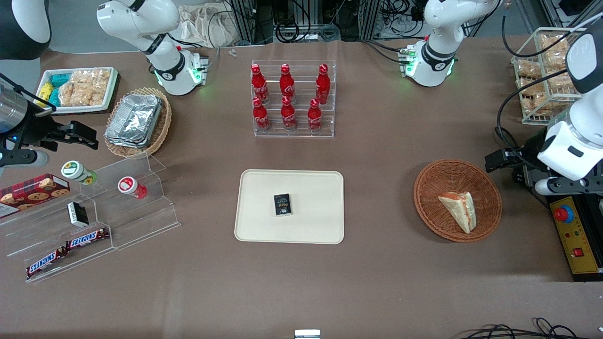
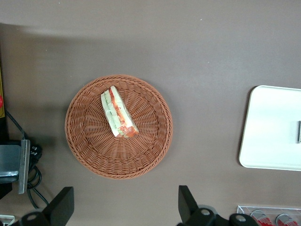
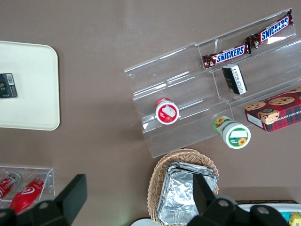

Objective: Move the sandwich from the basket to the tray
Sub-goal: 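Move the left gripper down over the sandwich in the wicker basket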

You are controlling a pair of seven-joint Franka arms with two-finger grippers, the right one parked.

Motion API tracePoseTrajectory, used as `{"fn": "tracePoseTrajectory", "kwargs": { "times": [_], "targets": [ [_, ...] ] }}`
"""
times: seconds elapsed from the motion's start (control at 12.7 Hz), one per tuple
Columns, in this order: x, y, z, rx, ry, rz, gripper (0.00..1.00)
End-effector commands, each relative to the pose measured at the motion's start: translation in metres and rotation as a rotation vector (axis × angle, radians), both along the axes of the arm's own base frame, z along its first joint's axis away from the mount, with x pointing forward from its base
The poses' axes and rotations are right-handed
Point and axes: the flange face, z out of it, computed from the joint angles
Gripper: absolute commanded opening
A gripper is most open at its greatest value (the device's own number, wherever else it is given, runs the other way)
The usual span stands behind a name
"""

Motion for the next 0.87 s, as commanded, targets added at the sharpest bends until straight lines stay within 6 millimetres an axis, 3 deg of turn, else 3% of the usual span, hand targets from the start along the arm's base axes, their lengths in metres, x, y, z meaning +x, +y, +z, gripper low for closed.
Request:
{"fn": "tracePoseTrajectory", "kwargs": {
  "times": [0.0,0.16,0.24,0.39,0.63,0.79],
  "targets": [
    [0.000,-0.003,0.002,-0.014,0.022,-0.010,1.00],
    [0.003,0.000,-0.004,-0.016,0.031,-0.015,1.00],
    [0.007,0.002,-0.018,-0.021,0.058,-0.008,1.00],
    [0.004,0.002,-0.051,0.011,0.095,0.028,1.00],
    [-0.003,0.001,-0.111,0.080,0.104,0.312,1.00],
    [0.002,0.024,-0.155,0.063,0.104,0.479,1.00]
  ]
}}
